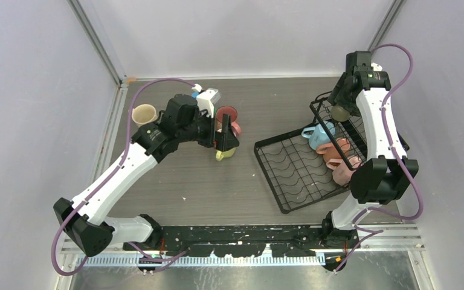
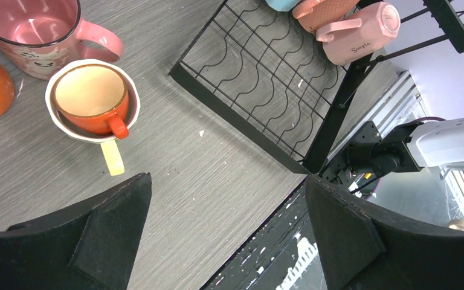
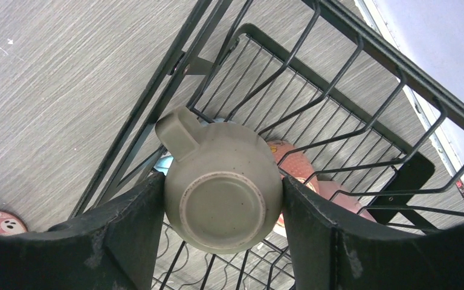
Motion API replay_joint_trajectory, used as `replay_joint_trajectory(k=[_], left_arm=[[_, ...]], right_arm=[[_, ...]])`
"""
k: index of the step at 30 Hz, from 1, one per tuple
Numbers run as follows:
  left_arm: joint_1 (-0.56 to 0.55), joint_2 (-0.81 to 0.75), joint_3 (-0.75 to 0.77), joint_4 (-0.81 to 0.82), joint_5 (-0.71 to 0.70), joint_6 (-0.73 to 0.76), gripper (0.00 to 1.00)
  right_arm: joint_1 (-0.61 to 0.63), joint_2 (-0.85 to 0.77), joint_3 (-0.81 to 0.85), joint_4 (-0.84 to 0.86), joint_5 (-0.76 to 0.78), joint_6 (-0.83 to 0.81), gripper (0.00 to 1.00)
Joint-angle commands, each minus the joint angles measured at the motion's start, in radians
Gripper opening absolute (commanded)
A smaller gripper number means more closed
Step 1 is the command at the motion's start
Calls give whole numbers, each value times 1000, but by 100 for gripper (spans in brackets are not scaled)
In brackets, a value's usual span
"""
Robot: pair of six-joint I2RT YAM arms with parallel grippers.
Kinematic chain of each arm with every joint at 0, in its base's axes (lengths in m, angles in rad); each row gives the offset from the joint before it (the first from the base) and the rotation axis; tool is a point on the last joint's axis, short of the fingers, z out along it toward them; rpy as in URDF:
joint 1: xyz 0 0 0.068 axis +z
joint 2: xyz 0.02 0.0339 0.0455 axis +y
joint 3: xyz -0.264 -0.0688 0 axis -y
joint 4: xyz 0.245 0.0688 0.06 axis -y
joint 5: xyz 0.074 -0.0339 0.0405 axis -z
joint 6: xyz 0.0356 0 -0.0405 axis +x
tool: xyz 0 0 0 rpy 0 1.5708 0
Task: Unload the cups from the dish rack
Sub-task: Unload the cup from the dish rack.
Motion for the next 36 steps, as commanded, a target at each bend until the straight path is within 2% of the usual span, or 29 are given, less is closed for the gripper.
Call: replay_joint_trajectory(k=[1, 6, 9, 26, 36], left_arm=[[4, -40, -9, 49, -4, 2, 100], [4, -59, -31, 84, -16, -25, 100], [3, -57, -35, 96, -9, -43, 100], [10, -74, -65, 186, -19, -144, 100], [25, -87, -64, 241, 0, -192, 100]], right_arm=[[1, -6, 23, 23, -12, 1, 65], [1, -34, 56, -9, -13, 7, 45], [1, -51, 91, -43, 3, 13, 40], [1, -203, 204, -148, 21, 6, 39], [16, -275, 247, -144, -167, 47, 39]])
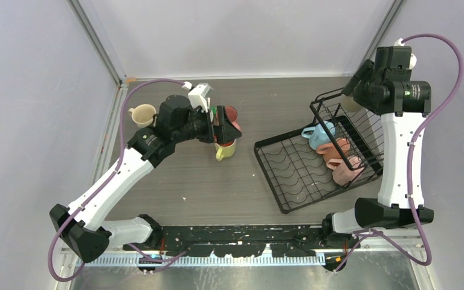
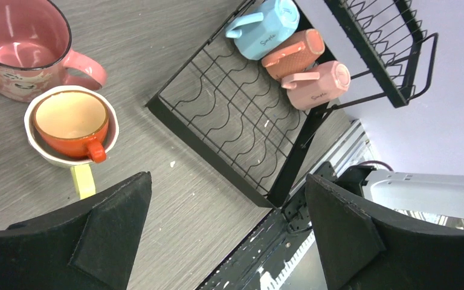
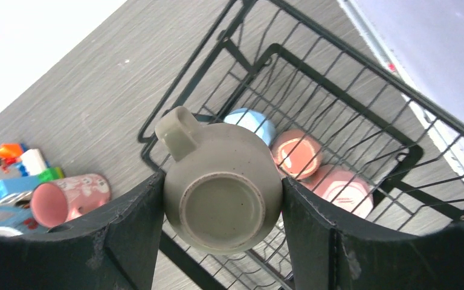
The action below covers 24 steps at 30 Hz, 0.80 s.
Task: Unload the cups from the dish rack
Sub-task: Unload the cup from the dish rack.
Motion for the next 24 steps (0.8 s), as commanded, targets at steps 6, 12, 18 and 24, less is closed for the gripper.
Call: replay_joint_trajectory(k=[6, 12, 18, 24], left_arm=[[38, -51, -24, 186, 49, -89, 100], [56, -59, -55, 314, 87, -158, 100], [78, -47, -96, 468, 134, -252, 100], [83, -3, -121, 628, 193, -331, 96]], right_arm=[[141, -65, 31, 85, -198, 93, 39], [266, -64, -42, 230, -349, 205, 39], [359, -52, -140, 393, -452, 321, 40], [401, -42, -216, 535, -541, 432, 40]])
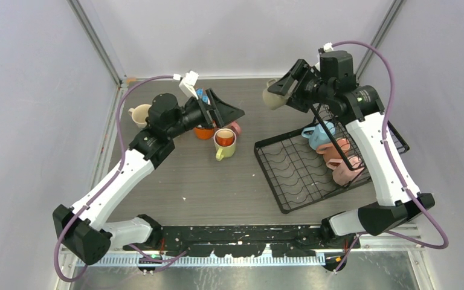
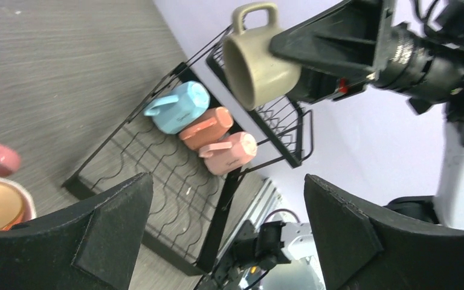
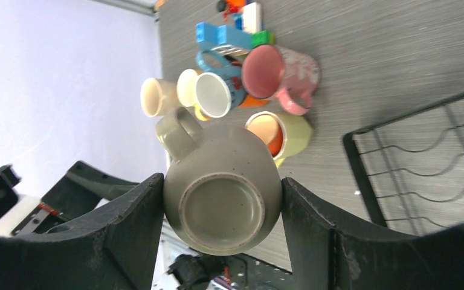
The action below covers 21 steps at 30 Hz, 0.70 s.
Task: Unload the cups from the dish rack
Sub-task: Unload the cup from the dish rack, then place the cup at the center of the board.
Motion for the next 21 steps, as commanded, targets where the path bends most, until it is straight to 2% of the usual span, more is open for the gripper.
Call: replay_joint_trajectory(k=[1, 9, 21], left_arm=[[6, 30, -8, 213, 76, -90, 95], [10, 80, -21, 375, 134, -198, 84], [17, 137, -12, 466, 155, -254, 66]], right_arm=[[23, -9, -43, 232, -133, 131, 40], [61, 4, -112, 352, -202, 216, 40], [90, 10, -167, 442, -251, 274, 40]])
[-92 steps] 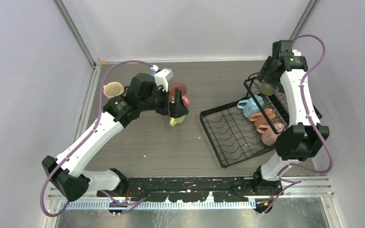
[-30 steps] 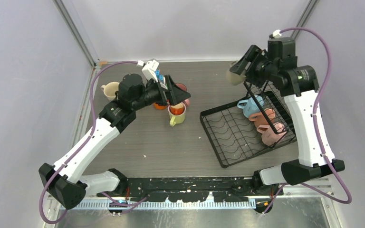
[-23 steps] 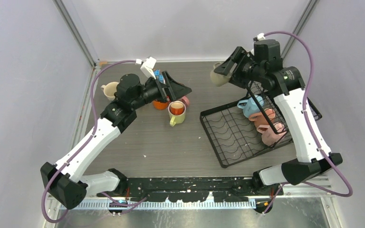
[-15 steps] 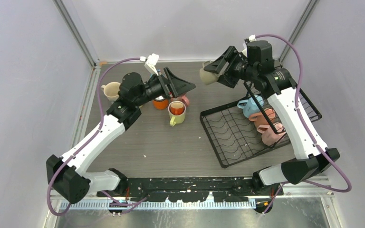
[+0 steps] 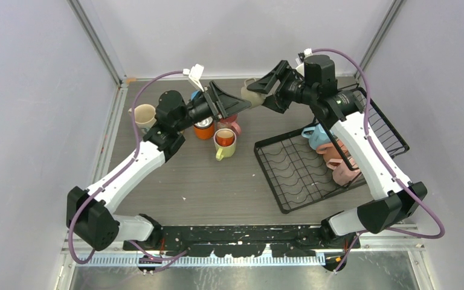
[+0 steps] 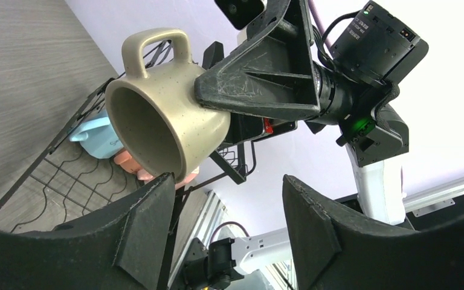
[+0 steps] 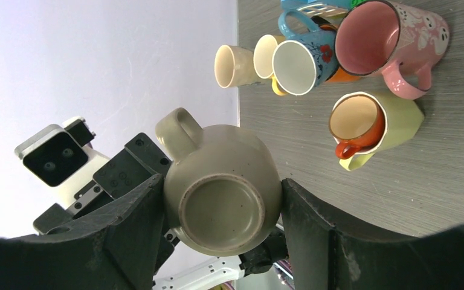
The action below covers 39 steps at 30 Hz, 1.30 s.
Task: Unload the cups from the dish rack
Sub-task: Place the cup at the center of the board.
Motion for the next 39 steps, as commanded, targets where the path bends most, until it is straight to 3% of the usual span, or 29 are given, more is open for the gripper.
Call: replay_joint_trajectory(k=[1, 17, 29, 35, 37, 39], left_arm=[[9, 11, 10, 99, 27, -23, 65], [14, 58, 20, 221, 57, -65, 51], [13, 79, 25, 248, 50, -73, 33], [14, 93, 28, 258, 51, -79, 14], [13, 93, 28, 256, 47, -77, 2], [13, 94, 28, 251, 46, -72, 0]], right_arm=[[9, -11, 7, 108, -46, 33, 40], [21, -15, -25, 156, -87, 65, 41], [25, -15, -60, 198, -117, 92, 41], [29, -19, -74, 201, -116, 93, 41], [30, -21, -77, 204, -116, 93, 44], [31, -24, -80, 206, -114, 90, 61]])
